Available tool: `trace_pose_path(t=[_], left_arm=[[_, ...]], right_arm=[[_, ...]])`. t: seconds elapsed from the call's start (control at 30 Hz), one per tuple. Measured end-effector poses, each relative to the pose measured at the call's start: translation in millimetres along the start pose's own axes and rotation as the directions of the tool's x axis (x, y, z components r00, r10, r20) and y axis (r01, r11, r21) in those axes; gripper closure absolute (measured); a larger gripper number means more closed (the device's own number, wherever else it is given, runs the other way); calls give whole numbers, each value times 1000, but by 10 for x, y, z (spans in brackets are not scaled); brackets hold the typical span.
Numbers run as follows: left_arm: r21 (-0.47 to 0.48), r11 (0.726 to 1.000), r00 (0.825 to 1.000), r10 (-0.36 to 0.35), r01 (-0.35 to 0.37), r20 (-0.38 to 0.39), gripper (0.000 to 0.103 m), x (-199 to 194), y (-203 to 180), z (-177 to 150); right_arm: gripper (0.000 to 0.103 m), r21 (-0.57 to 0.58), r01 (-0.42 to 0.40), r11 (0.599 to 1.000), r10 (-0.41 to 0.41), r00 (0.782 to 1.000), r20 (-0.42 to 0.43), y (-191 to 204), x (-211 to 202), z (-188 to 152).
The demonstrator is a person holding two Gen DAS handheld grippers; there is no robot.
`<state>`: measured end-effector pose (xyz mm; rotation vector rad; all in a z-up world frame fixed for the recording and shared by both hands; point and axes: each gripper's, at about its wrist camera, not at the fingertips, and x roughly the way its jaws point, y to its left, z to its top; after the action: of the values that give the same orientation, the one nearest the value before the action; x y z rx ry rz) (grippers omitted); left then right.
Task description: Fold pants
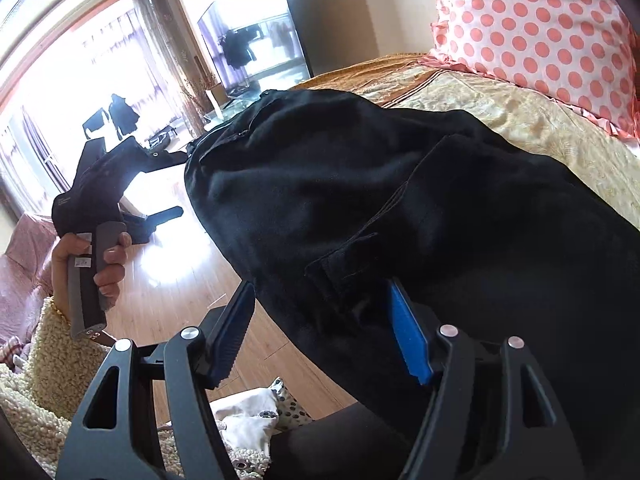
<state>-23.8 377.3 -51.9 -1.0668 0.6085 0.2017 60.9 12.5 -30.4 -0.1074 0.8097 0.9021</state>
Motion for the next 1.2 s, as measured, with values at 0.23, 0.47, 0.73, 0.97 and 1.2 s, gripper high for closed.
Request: trace_pose_path(t=[0.23,0.47,0.73,0.97,1.2], left_arm=[[-52,998,999,-29,30,27,18,223,29,201],[23,991,986,-136,134,97,26,100,-176,205],[68,987,978,-156,148,141,26,128,-309,229],[-37,996,989,-77,83,129,42,263,-123,269],[-40,999,990,-18,24,137,88,150,-64,246]], right_arm=[[35,-4,4,1000,-4,1000,-5,-51,59,-22],[33,-2,-2,1000,2,1000,-6,-70,99,-13],[30,-13,-1,1000,1,1000,1,-63,107,-27],[30,-9,-4,1000,4,1000,10,-69,85,-47],[30,2,-11,1000,11,1000,26,-91,12,-78]])
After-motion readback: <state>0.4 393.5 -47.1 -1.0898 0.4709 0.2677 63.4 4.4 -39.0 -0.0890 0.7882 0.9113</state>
